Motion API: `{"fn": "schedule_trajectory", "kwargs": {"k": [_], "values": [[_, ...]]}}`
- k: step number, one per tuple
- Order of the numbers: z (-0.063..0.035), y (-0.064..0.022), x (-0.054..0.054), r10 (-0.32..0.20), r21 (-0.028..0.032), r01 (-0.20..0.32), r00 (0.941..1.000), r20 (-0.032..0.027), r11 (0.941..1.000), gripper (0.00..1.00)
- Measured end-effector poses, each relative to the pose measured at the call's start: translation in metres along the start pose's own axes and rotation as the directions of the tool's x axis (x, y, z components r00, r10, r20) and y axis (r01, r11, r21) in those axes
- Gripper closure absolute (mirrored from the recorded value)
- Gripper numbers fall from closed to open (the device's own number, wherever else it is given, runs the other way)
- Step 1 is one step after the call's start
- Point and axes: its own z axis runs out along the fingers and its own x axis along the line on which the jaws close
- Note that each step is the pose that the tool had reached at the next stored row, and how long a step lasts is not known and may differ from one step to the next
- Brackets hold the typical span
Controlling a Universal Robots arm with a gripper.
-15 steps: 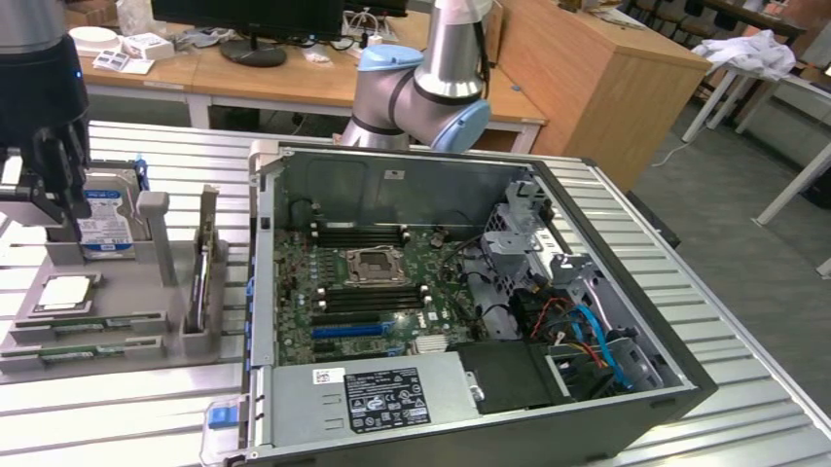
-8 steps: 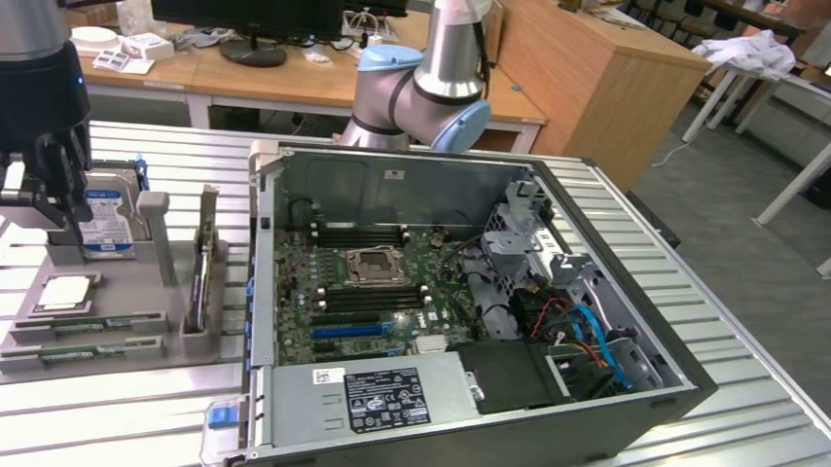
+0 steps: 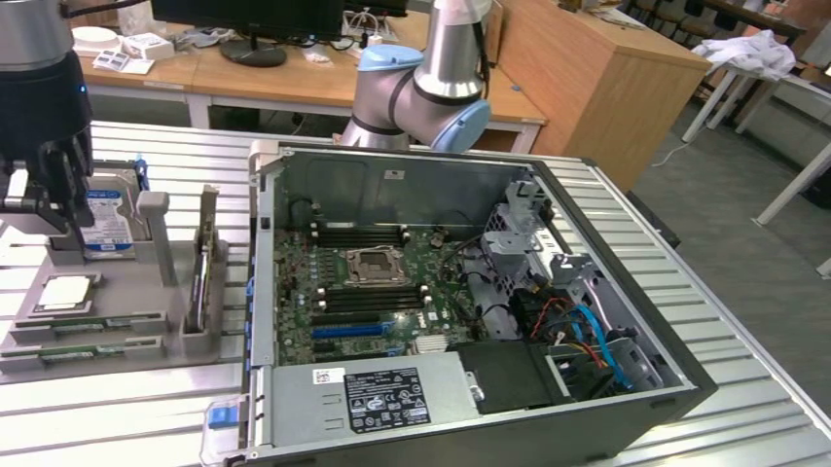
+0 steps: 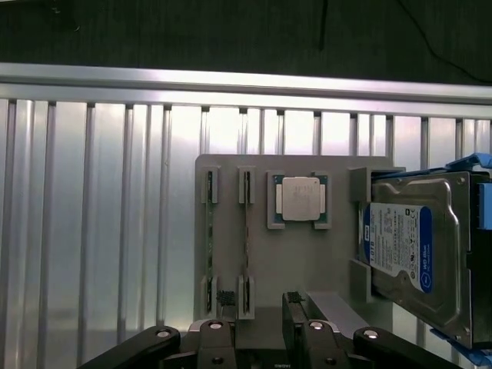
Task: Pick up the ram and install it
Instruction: 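Pick up the ram and move it above insertion slot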
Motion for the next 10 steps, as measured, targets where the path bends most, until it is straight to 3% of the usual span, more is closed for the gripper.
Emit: {"fn": "schedule_trajectory", "kwargs": {"k": [10], "values": [[0.0090, -0.0003, 0.0004, 0.000, 0.0001, 0.000, 1.0000, 0.0000, 1.0000, 0.63]]}}
